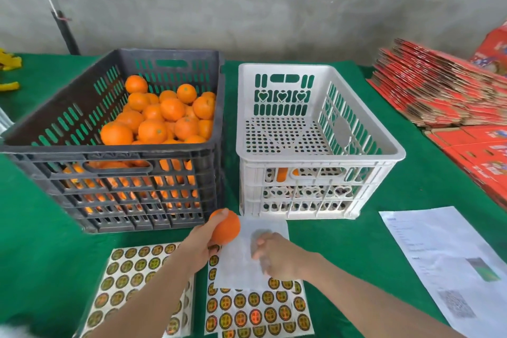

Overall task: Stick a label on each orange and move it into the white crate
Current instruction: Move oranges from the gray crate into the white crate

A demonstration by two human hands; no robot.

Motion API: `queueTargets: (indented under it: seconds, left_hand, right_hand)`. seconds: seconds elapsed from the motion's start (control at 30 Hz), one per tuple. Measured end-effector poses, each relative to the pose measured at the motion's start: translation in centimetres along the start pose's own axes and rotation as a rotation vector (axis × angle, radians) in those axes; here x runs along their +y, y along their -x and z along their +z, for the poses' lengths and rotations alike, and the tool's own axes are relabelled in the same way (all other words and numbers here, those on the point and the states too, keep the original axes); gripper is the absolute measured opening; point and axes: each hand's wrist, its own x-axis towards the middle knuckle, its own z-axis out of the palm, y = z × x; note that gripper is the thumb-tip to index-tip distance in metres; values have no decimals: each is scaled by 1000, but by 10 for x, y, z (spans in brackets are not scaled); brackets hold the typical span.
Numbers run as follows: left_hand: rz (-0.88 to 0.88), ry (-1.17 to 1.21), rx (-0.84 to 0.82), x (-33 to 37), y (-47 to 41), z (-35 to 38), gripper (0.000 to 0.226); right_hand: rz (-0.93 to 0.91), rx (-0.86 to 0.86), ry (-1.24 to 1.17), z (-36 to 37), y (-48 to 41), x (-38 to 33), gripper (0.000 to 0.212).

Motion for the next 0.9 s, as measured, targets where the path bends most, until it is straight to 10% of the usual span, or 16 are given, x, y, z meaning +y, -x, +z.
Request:
queueTargets:
  seconds: [0.47,0.77,0.9]
  left_hand:
    - [45,341,-211,1,-1,-1,68]
    - [51,417,-444,7,12,-6,103]
    - [105,428,-391,11,14,-3,64]
  right_hand:
    - [312,682,-711,-9,-54,-26,20]
    - [265,882,-610,2,-38,-30,9]
    - [252,884,-590,-4,-37,-35,14]
